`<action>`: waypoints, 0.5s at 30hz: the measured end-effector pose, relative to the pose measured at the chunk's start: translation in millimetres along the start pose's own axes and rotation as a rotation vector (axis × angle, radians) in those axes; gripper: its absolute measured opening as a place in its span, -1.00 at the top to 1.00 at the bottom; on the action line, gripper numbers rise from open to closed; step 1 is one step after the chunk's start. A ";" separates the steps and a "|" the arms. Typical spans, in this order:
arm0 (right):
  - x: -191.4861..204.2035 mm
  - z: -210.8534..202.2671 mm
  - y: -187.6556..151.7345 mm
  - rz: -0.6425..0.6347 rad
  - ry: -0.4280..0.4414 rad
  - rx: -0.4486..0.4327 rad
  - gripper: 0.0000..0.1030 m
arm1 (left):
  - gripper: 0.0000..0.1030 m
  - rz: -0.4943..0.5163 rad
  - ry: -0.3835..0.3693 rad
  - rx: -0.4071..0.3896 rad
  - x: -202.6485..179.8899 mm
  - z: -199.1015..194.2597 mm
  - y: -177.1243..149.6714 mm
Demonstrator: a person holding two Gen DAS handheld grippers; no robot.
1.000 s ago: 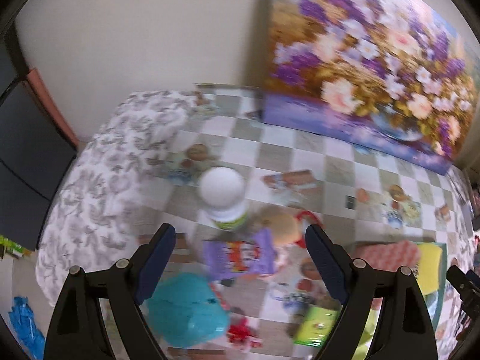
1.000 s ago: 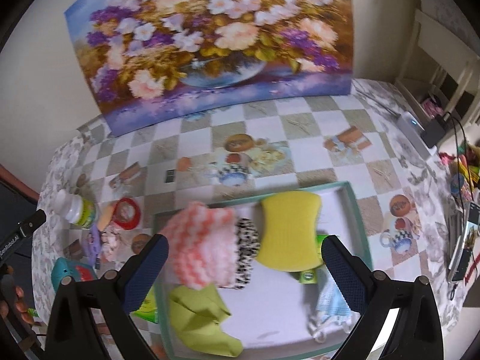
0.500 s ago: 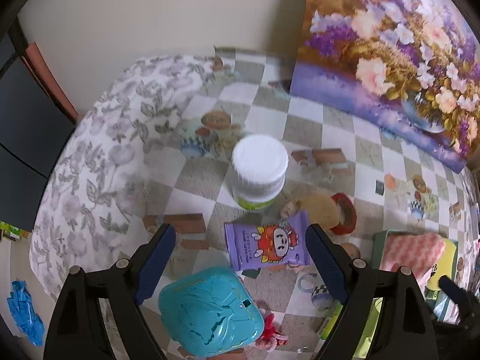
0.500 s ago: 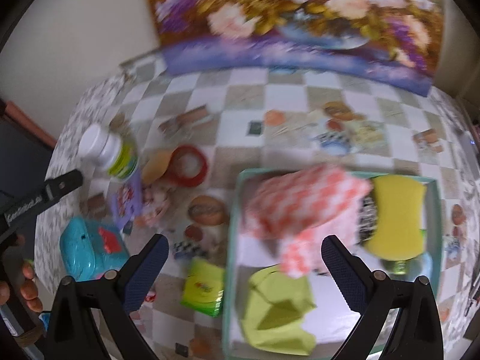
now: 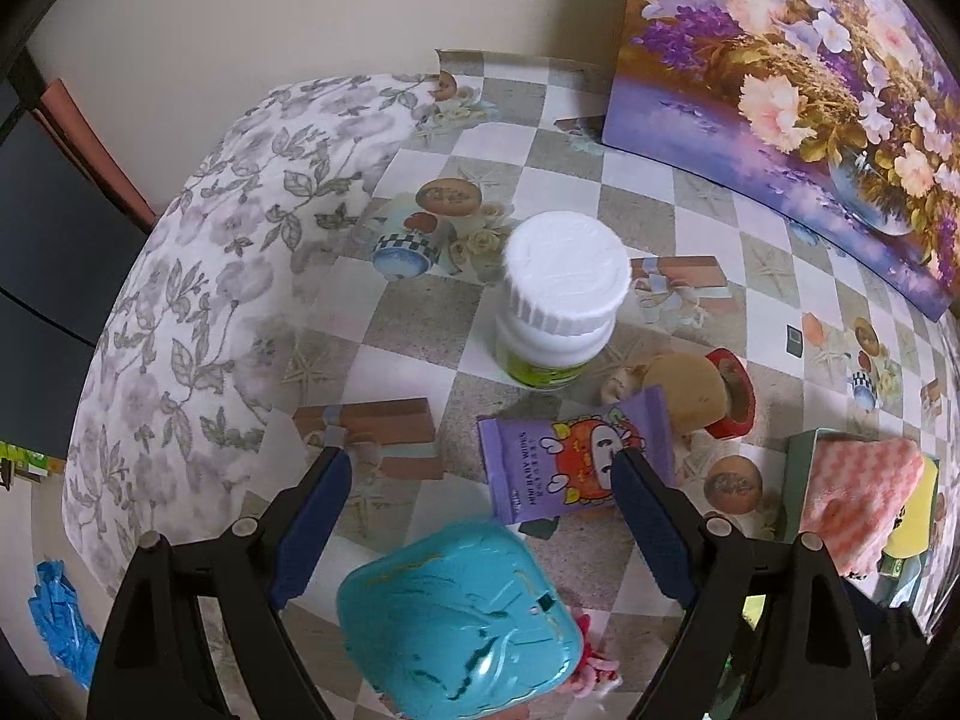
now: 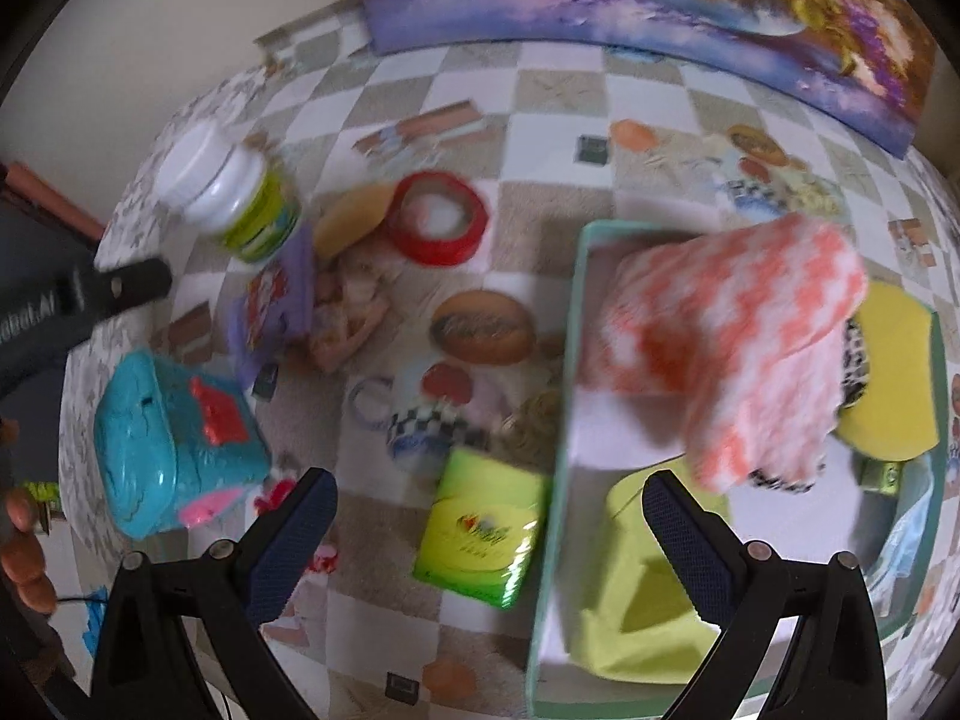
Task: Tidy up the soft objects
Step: 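Grasp the red flower toy from the pile with the right gripper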
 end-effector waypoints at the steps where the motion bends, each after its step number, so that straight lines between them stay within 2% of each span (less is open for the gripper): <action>1: 5.6 1.5 -3.0 -0.017 0.007 0.007 -1.00 | -0.72 0.003 0.003 0.000 1.7 0.1 -0.1; 6: 30.5 6.3 -14.1 -0.070 0.051 0.027 -1.00 | -0.72 0.023 0.017 0.006 9.4 1.6 -2.4; 15: 66.0 17.6 -31.5 -0.174 0.087 0.060 -1.00 | -0.72 -0.030 0.052 0.020 40.4 9.5 -3.9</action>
Point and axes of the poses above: each gripper's, at about its wrist camera, not at the fingertips, and z roughly the way its jaws point, x to its left, y to its top, the point moved 3 cm from there along z, roughly the way its jaws point, and after that the axes turned 15 degrees about -x, right-handed, at the moved point
